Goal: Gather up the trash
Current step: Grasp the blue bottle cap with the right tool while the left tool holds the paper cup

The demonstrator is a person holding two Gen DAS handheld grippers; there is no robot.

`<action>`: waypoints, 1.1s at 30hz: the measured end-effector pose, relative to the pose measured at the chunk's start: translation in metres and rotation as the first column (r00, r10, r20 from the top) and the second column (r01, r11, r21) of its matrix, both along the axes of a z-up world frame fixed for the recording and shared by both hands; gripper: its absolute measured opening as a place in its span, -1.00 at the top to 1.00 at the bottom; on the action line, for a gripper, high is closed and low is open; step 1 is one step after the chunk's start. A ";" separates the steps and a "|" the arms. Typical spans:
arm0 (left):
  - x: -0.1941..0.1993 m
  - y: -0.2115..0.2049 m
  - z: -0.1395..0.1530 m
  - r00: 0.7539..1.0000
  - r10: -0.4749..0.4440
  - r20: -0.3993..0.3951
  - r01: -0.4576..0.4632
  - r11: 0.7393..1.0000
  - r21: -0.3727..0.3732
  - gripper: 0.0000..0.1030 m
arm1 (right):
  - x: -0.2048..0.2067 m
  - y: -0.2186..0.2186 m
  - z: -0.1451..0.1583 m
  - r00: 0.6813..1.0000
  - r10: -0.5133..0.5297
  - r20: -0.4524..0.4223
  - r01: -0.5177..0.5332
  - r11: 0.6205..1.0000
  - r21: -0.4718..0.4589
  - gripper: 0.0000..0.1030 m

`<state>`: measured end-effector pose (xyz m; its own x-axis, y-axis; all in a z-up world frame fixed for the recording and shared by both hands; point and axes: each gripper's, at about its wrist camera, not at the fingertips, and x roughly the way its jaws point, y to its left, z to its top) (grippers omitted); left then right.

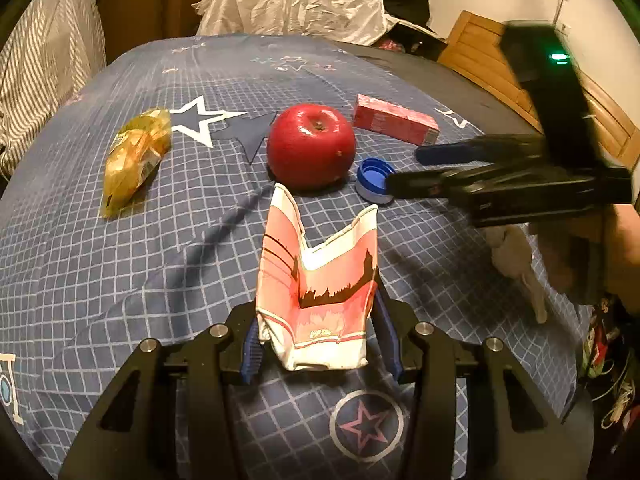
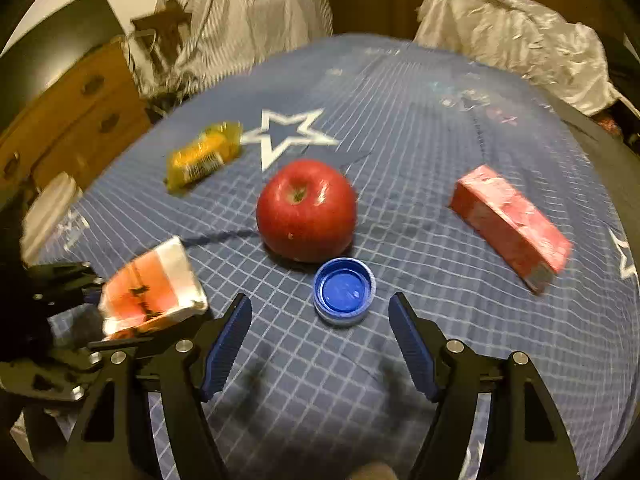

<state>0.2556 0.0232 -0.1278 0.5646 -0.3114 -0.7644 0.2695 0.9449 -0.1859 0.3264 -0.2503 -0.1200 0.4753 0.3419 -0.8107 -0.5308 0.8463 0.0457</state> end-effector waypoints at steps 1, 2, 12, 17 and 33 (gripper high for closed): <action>0.001 0.000 0.000 1.000 0.001 -0.002 -0.001 1.000 0.002 0.13 | 0.005 0.004 -0.005 1.000 -0.006 -0.006 0.006 1.000 -0.024 -0.04; 0.003 -0.001 -0.001 1.000 -0.001 -0.004 0.001 1.000 0.006 0.13 | 0.011 0.008 -0.009 1.000 -0.008 -0.015 0.008 0.999 -0.038 0.06; 0.001 -0.003 0.003 1.000 0.009 0.030 -0.009 1.000 0.012 0.12 | -0.037 -0.031 0.040 0.992 -0.059 0.112 0.041 0.987 0.158 0.93; -0.017 0.000 0.012 0.998 0.020 0.063 -0.021 1.000 0.009 0.13 | -0.090 -0.044 0.059 0.985 -0.061 0.160 0.021 0.970 0.244 0.95; -0.049 0.034 -0.003 0.997 0.069 -0.033 -0.069 0.998 -0.010 0.11 | -0.025 -0.080 0.011 0.994 -0.102 -0.047 0.107 0.985 0.135 0.15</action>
<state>0.2069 0.0569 -0.1306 0.5596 -0.2811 -0.7796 0.1975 0.9589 -0.2039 0.3012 -0.3306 -0.1092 0.4829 0.4013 -0.7783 -0.4353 0.8812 0.1843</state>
